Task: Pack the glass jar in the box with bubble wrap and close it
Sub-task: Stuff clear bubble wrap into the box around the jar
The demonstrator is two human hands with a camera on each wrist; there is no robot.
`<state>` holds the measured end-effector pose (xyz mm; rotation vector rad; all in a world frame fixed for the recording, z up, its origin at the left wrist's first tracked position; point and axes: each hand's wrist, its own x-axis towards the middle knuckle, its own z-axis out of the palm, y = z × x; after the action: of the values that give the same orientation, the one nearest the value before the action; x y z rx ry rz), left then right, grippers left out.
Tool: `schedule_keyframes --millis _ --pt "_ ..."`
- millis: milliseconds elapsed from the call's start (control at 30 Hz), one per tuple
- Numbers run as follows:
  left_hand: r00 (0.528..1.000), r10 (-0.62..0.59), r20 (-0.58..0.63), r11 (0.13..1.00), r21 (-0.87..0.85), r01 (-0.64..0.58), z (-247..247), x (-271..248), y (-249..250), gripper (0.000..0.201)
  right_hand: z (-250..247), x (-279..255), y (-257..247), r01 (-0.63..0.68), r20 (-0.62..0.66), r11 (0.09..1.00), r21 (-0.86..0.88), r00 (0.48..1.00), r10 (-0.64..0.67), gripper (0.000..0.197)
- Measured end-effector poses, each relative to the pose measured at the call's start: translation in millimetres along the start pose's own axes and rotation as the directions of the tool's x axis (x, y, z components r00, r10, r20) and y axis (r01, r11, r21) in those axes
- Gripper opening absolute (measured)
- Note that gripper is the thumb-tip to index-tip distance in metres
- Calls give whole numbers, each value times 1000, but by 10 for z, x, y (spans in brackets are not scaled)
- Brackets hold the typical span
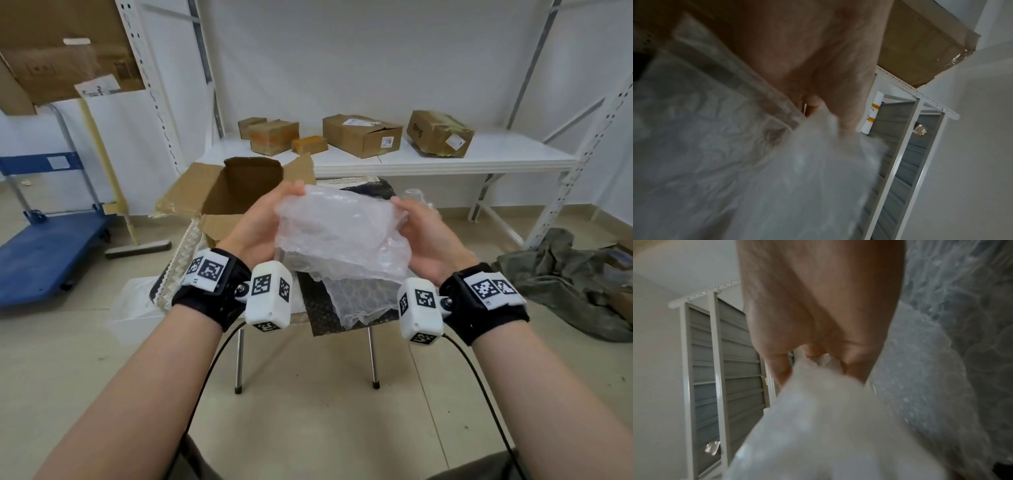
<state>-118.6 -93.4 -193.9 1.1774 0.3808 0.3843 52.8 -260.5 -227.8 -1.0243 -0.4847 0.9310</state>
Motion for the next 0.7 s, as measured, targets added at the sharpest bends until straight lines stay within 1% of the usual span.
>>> schedule_keyframes --millis 67,100,133,167,233,267,300,333,367,433,467,500,533,567,600,700 --pt "999 11 -40 998 68 -8 10 30 -1 57 -37 -10 -32 42 -24 999 -18 999 -43 11" --pt "998 12 -61 995 100 -6 15 40 -1 69 -52 -12 -49 66 -38 998 -17 997 -67 10" --pt "998 -9 -67 988 150 19 22 47 -4 73 -60 -16 -61 85 -39 996 -6 996 -85 17" --pt "997 -37 -72 975 215 52 29 56 -3 72 -68 -6 -72 97 -40 995 19 995 -97 27" --pt "993 -102 -51 945 308 113 70 59 1 57 -70 3 -86 126 -24 988 89 992 -124 45" --pt "992 -109 -59 942 313 122 85 67 3 51 -59 3 -91 131 -13 983 129 991 -131 51" --pt "992 -96 -77 940 321 116 91 83 -4 51 -54 8 -98 134 -8 976 172 991 -135 57" --pt "993 -57 -101 940 330 88 93 115 -7 57 -41 0 -107 128 9 970 207 991 -133 59" --pt "991 2 -132 935 351 45 86 149 -6 66 -32 9 -101 115 37 967 229 991 -127 54" --pt "976 132 -172 913 404 -52 106 193 7 78 10 -1 -105 80 51 983 163 995 -89 31" --pt "967 181 -179 903 419 -92 118 208 14 79 13 1 -98 57 65 991 122 996 -65 29" --pt "962 208 -179 901 419 -116 125 219 30 80 8 7 -87 34 88 997 73 995 -41 39" --pt "961 212 -180 907 403 -125 132 240 47 79 8 8 -74 8 117 1000 23 993 -11 47" --pt "962 203 -181 916 383 -121 141 252 65 79 23 1 -67 -19 129 1000 -14 991 20 49" --pt "966 191 -175 925 362 -117 141 265 83 77 45 -8 -63 -43 125 998 -36 991 47 46" --pt "980 133 -145 956 280 -88 128 283 137 67 49 24 -18 -73 45 997 -19 996 74 41"
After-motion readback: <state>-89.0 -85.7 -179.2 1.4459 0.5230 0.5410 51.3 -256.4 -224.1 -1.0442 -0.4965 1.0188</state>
